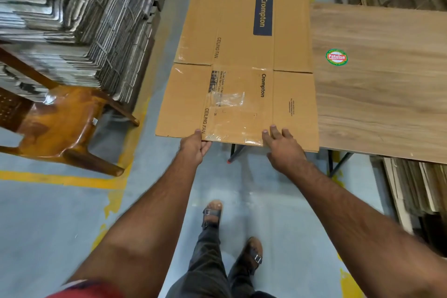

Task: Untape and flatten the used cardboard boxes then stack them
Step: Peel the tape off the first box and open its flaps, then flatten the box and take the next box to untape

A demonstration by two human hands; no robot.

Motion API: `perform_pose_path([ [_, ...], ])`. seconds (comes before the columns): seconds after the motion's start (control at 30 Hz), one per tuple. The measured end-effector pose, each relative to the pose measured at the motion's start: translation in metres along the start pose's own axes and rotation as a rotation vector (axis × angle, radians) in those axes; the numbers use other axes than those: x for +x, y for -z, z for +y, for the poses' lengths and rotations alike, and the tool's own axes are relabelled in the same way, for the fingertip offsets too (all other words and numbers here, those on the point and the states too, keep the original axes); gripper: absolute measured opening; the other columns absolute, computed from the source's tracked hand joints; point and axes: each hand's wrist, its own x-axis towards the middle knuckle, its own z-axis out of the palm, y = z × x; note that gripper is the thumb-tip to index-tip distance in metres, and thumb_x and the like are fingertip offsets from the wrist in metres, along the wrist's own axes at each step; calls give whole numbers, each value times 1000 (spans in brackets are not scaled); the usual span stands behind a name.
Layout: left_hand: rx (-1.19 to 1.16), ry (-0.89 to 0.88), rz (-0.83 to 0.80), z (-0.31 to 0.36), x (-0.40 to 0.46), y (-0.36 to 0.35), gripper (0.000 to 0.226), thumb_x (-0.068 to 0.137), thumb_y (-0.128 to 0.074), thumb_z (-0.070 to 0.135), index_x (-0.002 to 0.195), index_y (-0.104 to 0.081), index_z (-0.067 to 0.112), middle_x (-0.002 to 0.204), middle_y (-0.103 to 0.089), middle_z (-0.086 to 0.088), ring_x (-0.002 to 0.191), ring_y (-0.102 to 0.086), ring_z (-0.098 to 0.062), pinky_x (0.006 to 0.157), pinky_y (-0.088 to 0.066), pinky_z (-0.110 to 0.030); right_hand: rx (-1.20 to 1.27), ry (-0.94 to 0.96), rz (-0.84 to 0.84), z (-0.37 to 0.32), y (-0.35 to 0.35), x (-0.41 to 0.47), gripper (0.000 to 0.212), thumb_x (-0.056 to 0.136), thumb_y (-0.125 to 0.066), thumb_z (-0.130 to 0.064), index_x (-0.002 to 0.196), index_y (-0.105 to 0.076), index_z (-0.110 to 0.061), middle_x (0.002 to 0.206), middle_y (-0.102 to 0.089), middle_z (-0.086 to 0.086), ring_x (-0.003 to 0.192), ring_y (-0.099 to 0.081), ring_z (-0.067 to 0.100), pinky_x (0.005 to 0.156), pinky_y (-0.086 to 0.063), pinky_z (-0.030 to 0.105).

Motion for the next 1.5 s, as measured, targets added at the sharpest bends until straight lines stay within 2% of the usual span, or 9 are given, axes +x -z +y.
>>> perform_pose_path([
  [0.13,157,-39,38,4,-25,-8,35,90,-62,12,123,-57,2,89,-63,-5,66,-55,-13,56,-50,-24,73,43,-89,6,5,-6,81,98,-52,-30,158,2,-19,165,7,9,150,-2,39,118,-25,51],
  [0.2,328,-84,47,6,-53,-15,47,91,-62,20,133,-46,5,96,-56,-5,78,-54,-18,64,-49,-30,150,92,-61,13,8,-10,79,99,-49,-38,158,1,-20,165,6,12,150,-5,39,118,-24,53],
  [0.27,701,-154,73,8,-86,-26,67,91,-61,30,145,-27,8,128,-50,-10,111,-54,-27,88,-49,-36,244,61,44,21,13,-22,77,99,-48,-39,158,-1,-20,165,2,13,150,-10,36,117,-26,55],
  [0.37,1215,-534,111,11,-122,-49,86,92,-57,33,154,-1,15,148,-33,-16,130,-41,-36,102,-42,-43,309,-32,209,33,26,-48,78,98,-52,-40,157,-5,-20,165,-1,12,150,-11,33,115,-25,58],
  [0.47,1422,-871,-1,5,-154,-90,86,92,-56,33,155,0,13,145,-34,-20,128,-41,-38,101,-41,-44,324,-117,280,54,34,-79,80,95,-55,-43,157,-8,-23,164,-4,13,149,-12,32,114,-24,57],
  [0.8,1920,-1548,-773,-137,-245,-218,62,92,-55,34,145,-33,10,136,-43,-18,123,-46,-38,99,-43,-43,503,-646,421,150,-20,-235,73,94,-52,-51,153,-20,-23,153,-30,15,143,-24,33,112,-26,56],
  [0.97,2363,-1501,-1303,-230,-259,-231,52,96,-50,31,143,-41,9,141,-51,-15,128,-49,-31,102,-41,-37,694,-1060,304,118,-105,-343,67,98,-44,-53,153,-24,-21,154,-28,14,146,-17,32,114,-17,54],
  [1.2,2413,-1467,-1988,-339,-309,-155,47,99,-47,32,142,-44,12,132,-60,-9,123,-54,-27,96,-40,-29,895,-1542,154,-1,-171,-452,51,98,-46,-50,137,-45,-16,138,-50,12,129,-44,32,103,-38,48],
  [1.5,2485,-1254,-2663,-422,-350,-34,39,100,-49,36,133,-53,15,131,-59,-4,118,-55,-20,94,-39,-22,1165,-1899,-5,-157,-217,-505,44,102,-41,-41,136,-47,-13,136,-49,13,125,-46,34,97,-41,46],
])
